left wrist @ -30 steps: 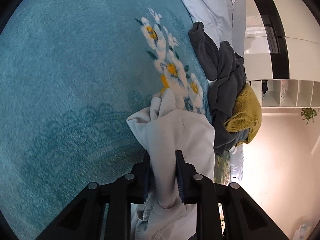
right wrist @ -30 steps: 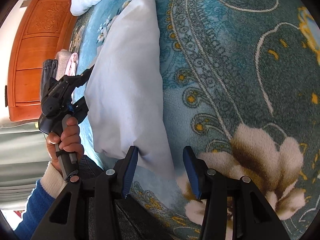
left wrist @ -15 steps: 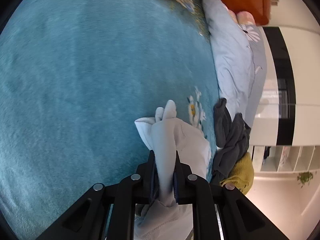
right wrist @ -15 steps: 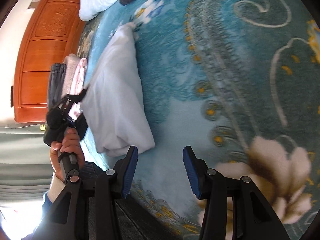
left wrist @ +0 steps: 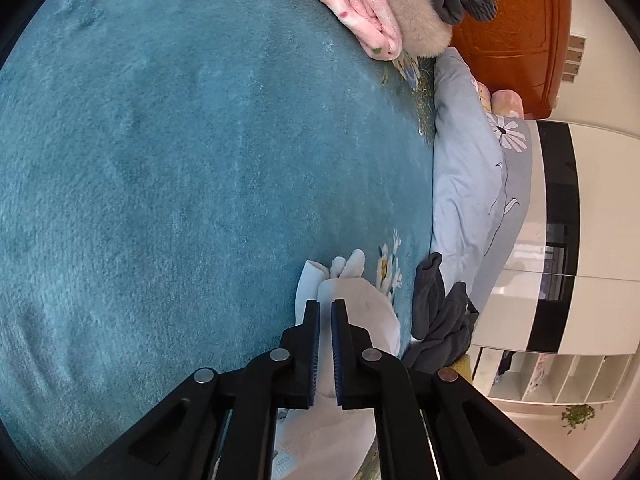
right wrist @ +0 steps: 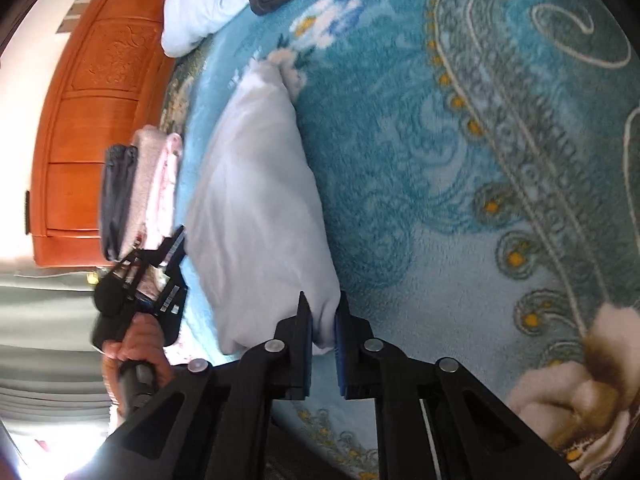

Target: Fold clothes

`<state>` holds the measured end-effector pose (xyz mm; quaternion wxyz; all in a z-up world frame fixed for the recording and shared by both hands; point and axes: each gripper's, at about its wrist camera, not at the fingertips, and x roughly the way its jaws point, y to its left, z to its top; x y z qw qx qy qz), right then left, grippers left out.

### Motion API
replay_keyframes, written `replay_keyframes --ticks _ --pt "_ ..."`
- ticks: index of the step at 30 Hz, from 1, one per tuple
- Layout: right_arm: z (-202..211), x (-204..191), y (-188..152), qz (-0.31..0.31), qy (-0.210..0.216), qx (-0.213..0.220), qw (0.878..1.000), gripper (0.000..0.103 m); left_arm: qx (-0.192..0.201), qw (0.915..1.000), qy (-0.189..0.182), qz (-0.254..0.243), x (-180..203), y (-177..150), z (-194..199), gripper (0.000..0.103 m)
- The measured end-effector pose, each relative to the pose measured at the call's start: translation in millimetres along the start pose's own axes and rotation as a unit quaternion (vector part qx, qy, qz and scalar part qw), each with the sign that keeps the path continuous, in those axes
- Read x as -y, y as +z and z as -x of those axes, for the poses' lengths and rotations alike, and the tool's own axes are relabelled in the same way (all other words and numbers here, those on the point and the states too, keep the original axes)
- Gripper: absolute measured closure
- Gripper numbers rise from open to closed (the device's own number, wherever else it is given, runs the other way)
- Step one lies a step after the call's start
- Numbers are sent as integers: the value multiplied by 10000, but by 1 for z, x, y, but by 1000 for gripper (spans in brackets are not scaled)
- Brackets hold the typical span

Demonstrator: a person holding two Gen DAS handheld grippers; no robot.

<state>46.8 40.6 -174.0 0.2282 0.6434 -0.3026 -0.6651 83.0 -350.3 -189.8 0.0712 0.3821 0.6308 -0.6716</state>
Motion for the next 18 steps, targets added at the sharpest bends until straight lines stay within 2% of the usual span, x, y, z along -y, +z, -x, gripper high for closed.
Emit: replay_keyframes --ticks 3,6,8,11,14,18 --pt "22 -6 17 263 17 65 9996 96 -147 9999 -66 -45 2 -3 -1 93" --pt "51 -3 55 597 -402 261 9971 96 -293 9994 -132 -89 5 -5 -3 91" --pt "67 7 84 671 -712 334 9946 96 -510 9983 -22 -297 11 -11 -10 78" --pt "71 27 118 567 -1020 204 9930 96 -913 9934 146 -679 21 -23 -25 66" --pt "67 38 129 443 -924 82 9947 95 -1271 9867 244 -979 28 -34 -40 53" --pt "69 42 124 562 -797 168 9951 91 -1387 9827 425 -1154 28 -42 -53 48"
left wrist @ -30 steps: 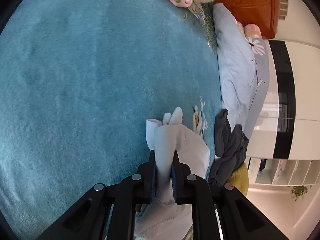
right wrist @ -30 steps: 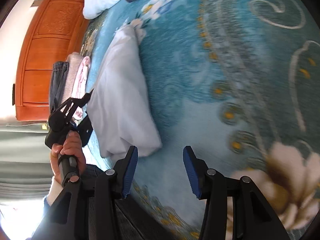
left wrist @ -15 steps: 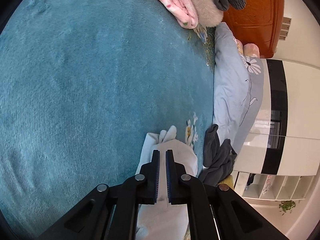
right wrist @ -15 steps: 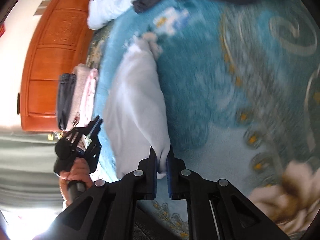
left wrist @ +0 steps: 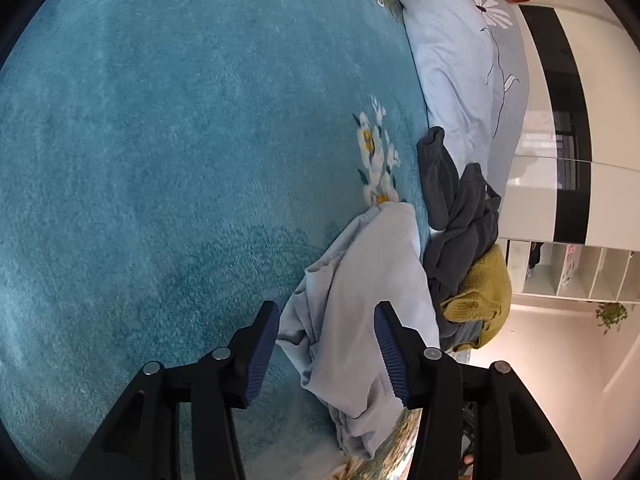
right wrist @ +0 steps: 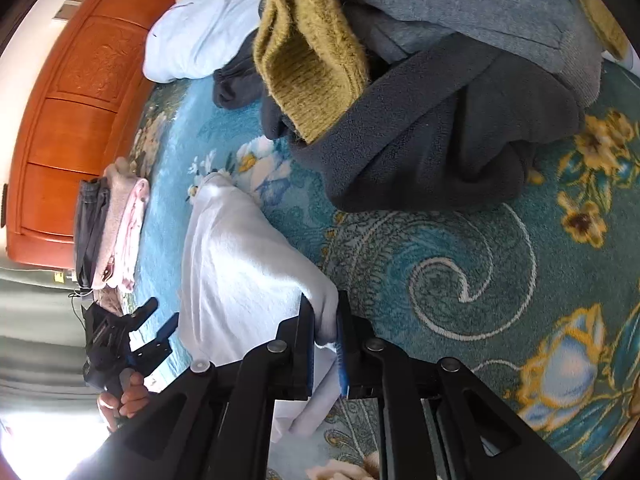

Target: Fold clothes

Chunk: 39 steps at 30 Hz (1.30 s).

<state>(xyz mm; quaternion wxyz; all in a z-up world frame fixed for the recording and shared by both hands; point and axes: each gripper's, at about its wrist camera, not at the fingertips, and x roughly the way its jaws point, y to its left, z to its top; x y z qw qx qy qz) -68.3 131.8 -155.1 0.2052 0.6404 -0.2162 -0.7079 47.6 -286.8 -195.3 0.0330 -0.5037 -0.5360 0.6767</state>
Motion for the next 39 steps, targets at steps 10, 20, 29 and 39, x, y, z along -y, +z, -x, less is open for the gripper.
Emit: replay_keyframes --ticks 10,20,29,39 --pt "9 37 -50 -653 602 101 9960 60 -343 9986 -395 90 -6 8 -26 42" --pt "-27 49 -88 -1525 1152 184 9814 56 -1048 9896 -984 -39 3 10 -51 41" --pt "-23 46 -90 -1594 1175 128 9801 55 -1197 9874 -594 -848 26 -4 -59 70" --pt "-23 51 -99 -1707 1242 238 9772 55 -718 9916 -171 -1059 40 -30 -24 84"
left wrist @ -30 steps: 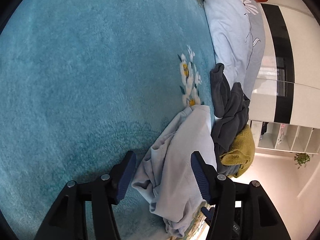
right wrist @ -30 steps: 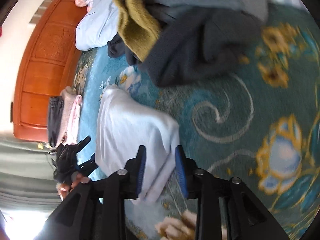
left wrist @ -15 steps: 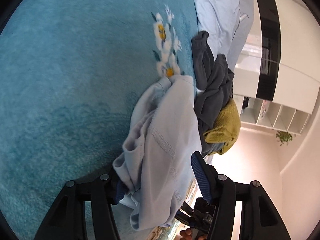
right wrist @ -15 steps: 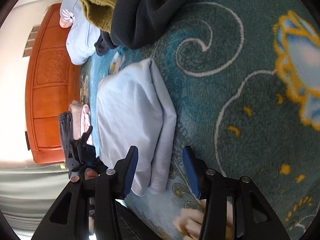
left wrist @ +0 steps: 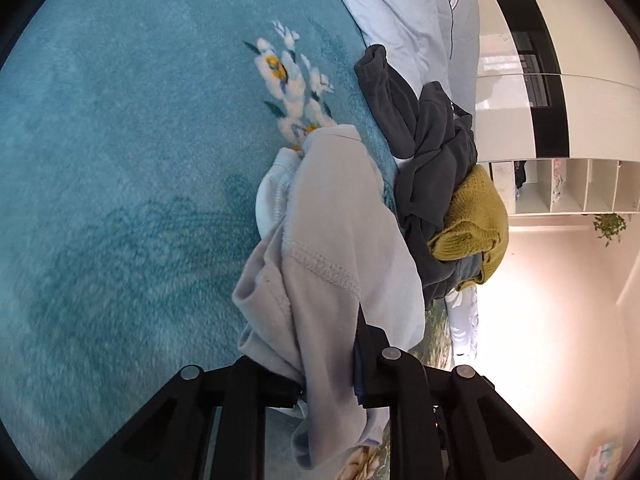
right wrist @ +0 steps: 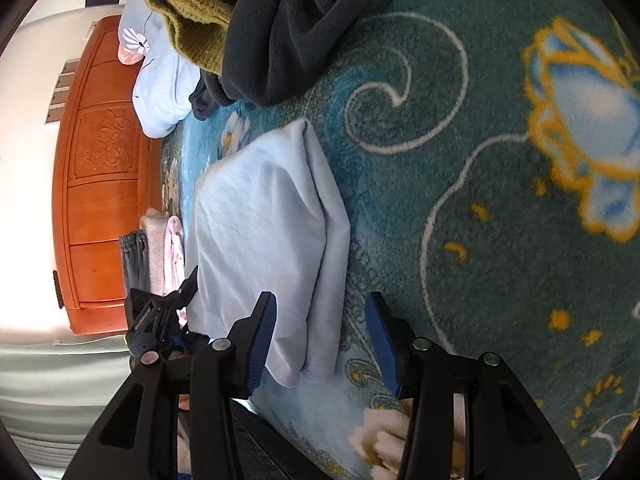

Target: Fold clothes

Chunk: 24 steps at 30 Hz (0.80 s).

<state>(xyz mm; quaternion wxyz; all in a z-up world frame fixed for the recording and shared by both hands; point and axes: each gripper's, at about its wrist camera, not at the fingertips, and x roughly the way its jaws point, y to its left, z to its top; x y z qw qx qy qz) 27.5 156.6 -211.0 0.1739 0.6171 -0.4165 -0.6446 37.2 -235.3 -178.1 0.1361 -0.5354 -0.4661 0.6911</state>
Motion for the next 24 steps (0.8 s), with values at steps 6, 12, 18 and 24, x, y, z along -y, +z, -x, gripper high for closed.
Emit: replay_keyframes --ticks 6,12,18,24 --pt "-19 -8 -3 3 199 17 9998 40 203 9956 -92 907 -26 -26 18 85" --pt "-39 -30 -3 236 89 21 9997 38 288 9960 13 850 -22 -24 18 85" --pt "-35 -37 -3 261 -464 82 9985 92 456 9968 152 640 -10 -23 26 85" --pt "-27 -74 4 795 -414 75 9960 94 679 9966 293 359 5 -23 41 86"
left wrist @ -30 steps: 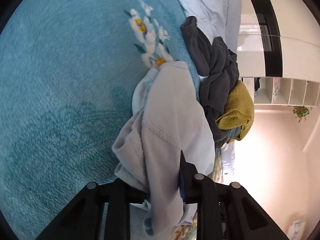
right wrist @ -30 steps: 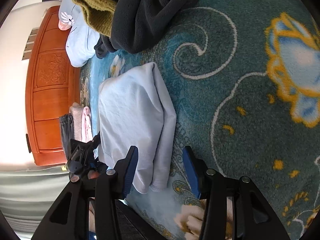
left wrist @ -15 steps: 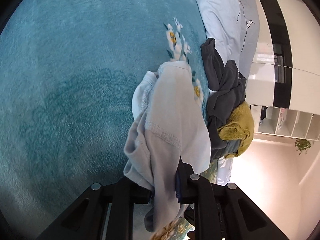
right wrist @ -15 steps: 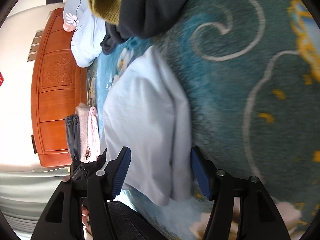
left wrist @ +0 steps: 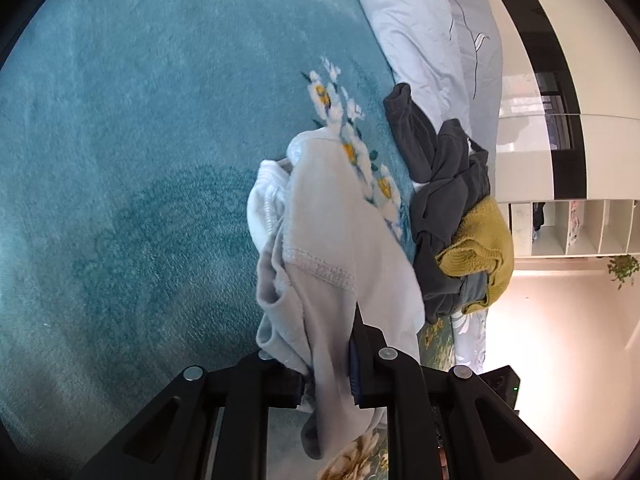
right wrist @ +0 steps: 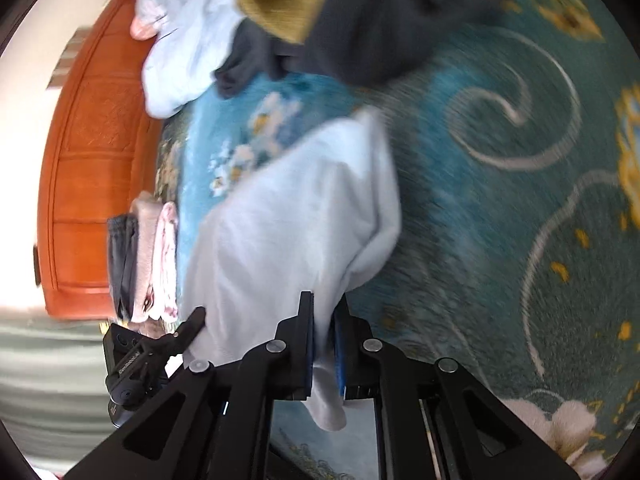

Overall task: Fold clothes
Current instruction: 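Carry the shirt bundle with both tools toward the stack of folded clothes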

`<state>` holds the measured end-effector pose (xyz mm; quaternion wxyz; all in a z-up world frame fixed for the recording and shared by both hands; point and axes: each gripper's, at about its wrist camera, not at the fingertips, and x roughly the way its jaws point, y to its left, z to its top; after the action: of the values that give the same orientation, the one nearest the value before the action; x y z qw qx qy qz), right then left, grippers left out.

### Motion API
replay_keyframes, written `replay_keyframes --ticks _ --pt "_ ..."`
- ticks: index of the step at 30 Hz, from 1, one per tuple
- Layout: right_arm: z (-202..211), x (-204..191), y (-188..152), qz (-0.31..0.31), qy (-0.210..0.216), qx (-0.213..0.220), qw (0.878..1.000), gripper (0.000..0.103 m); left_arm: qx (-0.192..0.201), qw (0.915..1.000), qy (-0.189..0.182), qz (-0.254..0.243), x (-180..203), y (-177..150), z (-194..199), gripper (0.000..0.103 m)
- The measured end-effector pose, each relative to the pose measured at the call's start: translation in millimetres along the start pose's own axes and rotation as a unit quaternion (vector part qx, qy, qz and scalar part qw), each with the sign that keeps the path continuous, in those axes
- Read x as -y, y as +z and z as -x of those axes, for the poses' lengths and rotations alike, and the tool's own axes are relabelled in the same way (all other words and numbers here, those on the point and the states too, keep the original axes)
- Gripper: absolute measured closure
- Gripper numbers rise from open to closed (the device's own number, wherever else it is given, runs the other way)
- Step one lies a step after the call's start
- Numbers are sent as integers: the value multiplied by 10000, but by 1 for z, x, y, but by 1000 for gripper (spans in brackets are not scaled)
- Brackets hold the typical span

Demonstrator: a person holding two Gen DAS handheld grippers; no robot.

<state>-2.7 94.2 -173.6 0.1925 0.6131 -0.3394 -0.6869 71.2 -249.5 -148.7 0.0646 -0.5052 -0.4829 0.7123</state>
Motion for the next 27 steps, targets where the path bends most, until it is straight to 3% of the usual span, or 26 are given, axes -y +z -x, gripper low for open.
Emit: replay_keyframes --ticks 3,11,20,23,27 --pt "-2 -33 13 478 -55 -138 9987 95 205 9997 39 -126 7 6 17 86" --pt "-28 -165 48 1690 539 -427 9832 95 1518 9879 -22 -318 17 74 150 86" --pt "-88 -375 52 3269 1306 -717 9332 95 2894 9563 40 -425 16 151 292 86" --pt "-111 -436 45 3723 1414 -805 9137 95 3261 9444 187 -370 6 177 328 86" --pt "-156 -507 38 4151 1250 -1002 8956 95 3505 9352 493 -132 -19 207 351 86"
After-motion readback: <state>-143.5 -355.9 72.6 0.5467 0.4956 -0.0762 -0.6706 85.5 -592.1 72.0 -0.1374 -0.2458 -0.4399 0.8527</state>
